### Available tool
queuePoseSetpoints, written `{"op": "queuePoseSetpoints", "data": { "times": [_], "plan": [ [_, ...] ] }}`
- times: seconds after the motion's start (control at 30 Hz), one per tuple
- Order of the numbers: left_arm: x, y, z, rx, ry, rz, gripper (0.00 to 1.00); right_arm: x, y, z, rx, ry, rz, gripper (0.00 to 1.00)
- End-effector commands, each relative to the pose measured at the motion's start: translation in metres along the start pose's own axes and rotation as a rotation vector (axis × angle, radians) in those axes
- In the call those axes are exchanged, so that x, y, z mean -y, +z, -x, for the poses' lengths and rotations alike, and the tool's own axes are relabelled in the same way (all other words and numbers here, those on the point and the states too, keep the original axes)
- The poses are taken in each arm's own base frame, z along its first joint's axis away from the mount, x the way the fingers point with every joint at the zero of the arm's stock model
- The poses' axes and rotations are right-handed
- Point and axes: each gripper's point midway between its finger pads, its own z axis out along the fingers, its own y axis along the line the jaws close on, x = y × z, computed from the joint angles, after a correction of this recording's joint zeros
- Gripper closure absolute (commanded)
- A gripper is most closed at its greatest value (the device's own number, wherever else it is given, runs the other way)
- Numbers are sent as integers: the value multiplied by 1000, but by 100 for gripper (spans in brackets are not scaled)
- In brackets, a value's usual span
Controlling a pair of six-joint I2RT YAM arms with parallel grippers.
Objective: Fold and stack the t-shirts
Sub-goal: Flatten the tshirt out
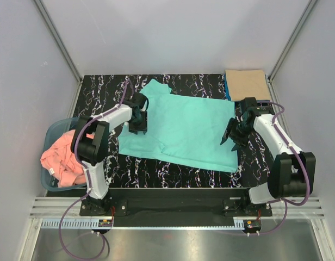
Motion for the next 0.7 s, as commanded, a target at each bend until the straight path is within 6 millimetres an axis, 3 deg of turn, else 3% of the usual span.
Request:
{"op": "queuePoseSetpoints", "data": {
  "times": [0.0, 0.67],
  "plan": [
    [9, -4, 23, 66, 12, -33, 54, -14, -8, 7, 36, -5, 61, 35],
    [13, -1, 35, 85, 12, -38, 58, -15, 8, 4, -15, -3, 68, 35]
  ]
}}
